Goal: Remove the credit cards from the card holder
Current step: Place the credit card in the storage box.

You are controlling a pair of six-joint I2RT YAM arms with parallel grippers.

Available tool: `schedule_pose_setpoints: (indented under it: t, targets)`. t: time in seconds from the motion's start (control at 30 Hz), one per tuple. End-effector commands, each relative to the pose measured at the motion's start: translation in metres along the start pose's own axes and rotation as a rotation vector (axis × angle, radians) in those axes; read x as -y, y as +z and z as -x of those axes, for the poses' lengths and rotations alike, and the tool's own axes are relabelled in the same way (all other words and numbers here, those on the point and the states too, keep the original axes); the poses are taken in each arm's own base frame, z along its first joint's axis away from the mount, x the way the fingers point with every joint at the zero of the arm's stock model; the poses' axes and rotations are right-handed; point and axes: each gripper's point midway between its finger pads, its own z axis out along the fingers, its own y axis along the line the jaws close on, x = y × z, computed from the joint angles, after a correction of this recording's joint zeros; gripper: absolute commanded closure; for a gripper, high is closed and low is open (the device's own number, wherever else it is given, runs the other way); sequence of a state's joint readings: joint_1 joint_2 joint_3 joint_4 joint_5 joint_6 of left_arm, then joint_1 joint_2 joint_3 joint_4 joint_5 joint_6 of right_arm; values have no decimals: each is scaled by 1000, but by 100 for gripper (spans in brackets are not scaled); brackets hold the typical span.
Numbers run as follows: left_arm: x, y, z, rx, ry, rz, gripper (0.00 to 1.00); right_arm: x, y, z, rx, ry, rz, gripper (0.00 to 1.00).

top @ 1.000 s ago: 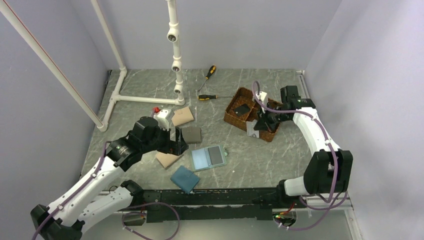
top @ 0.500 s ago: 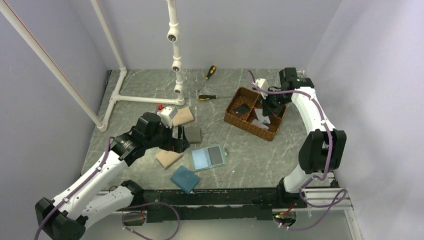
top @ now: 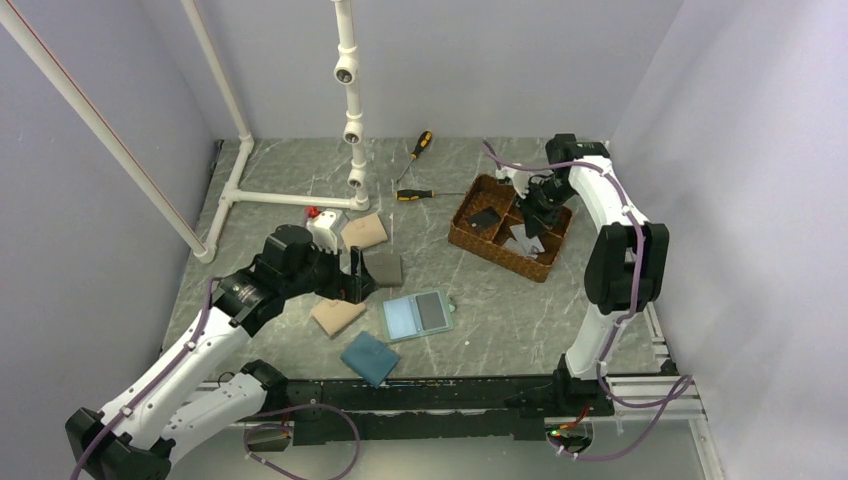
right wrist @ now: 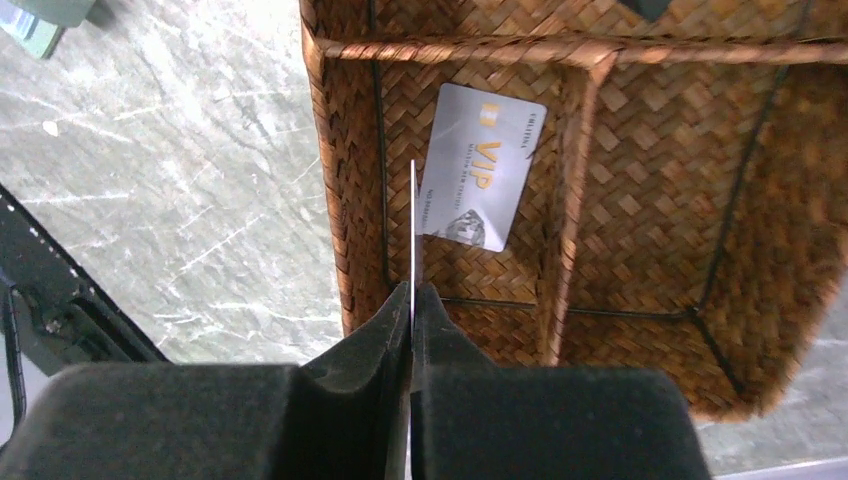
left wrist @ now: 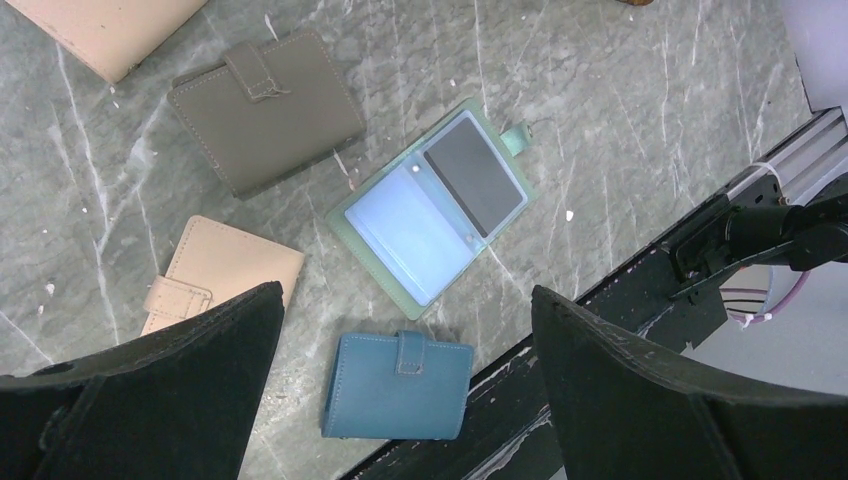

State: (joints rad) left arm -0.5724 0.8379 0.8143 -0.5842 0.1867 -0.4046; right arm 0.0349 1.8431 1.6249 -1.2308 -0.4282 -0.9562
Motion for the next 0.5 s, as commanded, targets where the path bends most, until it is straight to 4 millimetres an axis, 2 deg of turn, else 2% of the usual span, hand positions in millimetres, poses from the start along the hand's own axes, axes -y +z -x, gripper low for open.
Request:
schedule_pose_setpoints:
  t: [0.0, 0.2, 0.33, 0.47]
  targets:
    - [7, -2, 15, 48, 22, -30, 1, -12, 11, -9, -42, -8, 82, 95]
    - [6, 1, 14, 38, 20, -27, 0, -9, 26, -11, -65, 5, 90, 91]
    - [8, 3, 13, 26, 18, -42, 1, 28, 32, -13, -94, 92, -110, 73]
    - [12, 4, 13, 27, 21, -67, 1, 41, 18, -4, -40, 135, -234, 65]
